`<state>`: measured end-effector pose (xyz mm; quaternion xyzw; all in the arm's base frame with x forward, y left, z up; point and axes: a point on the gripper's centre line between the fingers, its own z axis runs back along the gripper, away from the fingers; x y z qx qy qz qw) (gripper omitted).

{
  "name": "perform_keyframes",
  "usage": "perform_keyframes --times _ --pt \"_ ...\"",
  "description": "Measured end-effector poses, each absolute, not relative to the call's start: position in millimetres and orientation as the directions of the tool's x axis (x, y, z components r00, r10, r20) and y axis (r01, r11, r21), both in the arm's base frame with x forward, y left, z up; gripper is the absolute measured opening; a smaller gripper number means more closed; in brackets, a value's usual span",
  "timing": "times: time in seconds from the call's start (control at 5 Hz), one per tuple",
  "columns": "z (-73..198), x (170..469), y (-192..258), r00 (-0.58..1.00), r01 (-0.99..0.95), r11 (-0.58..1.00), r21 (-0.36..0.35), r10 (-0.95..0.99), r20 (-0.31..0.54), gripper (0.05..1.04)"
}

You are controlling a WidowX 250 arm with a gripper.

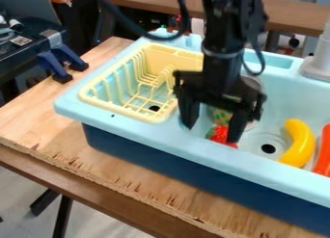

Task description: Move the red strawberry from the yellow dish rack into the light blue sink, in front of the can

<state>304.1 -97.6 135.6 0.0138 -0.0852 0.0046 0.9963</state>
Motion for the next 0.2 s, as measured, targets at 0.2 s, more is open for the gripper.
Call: perform_keyframes --times 0.2 --pt "180.3 300.6 -98.6 0.975 0.027 0.997 0.077 -0.043 0.217 1.008"
